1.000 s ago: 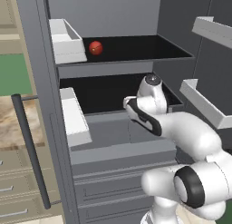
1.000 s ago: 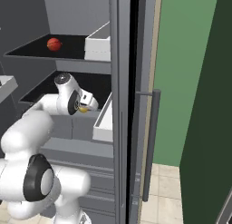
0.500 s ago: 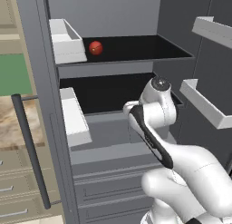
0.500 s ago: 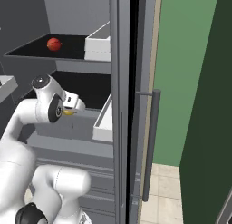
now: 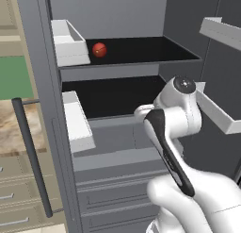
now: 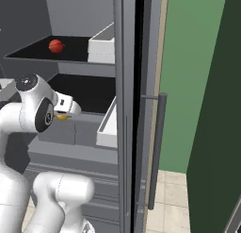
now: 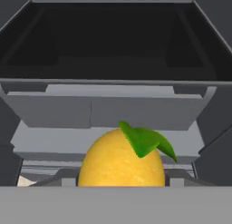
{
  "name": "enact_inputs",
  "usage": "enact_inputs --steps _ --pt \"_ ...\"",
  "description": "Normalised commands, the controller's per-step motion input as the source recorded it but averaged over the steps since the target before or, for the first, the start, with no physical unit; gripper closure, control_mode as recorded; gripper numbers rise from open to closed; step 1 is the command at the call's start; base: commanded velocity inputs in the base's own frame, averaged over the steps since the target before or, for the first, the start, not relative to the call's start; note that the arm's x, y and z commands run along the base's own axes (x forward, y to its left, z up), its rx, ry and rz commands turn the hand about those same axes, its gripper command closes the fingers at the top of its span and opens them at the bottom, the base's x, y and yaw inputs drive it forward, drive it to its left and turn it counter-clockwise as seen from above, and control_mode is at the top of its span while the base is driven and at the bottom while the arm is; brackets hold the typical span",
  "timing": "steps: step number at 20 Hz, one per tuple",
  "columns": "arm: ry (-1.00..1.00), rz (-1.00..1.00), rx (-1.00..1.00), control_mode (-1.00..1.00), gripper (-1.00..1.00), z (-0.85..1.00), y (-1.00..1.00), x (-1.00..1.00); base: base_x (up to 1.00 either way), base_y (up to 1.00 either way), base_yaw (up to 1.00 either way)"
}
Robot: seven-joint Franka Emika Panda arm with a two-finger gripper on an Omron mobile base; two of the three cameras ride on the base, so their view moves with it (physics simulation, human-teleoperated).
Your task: Grab the onion and lemon from the fridge, place them in the blender, close the lid, and turn on the blender to create a marinade.
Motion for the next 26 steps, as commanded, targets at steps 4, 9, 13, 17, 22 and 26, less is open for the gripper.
enact_inputs --steps 4,9,13,17,22,26 --pt "0.0 0.0 0.0 -1.0 1.0 0.54 -0.05 -0.71 0.0 0.0 0.0" --pt "0.0 0.0 0.01 -1.0 1.0 0.33 -0.44 -0.63 0.0 0.0 0.0" --pt "0.0 0.0 0.0 -1.0 1.0 0.04 -0.54 -0.49 0.0 0.0 0.0" --pt "0.0 0.0 -0.01 -1.0 1.0 0.0 0.03 -0.26 0.0 0.0 0.0" --pt "0.0 0.0 -0.01 -1.0 1.0 0.0 0.08 -0.02 0.0 0.0 0.0" --pt "0.0 0.0 0.0 -1.0 1.0 0.0 0.0 0.03 0.0 0.0 0.0"
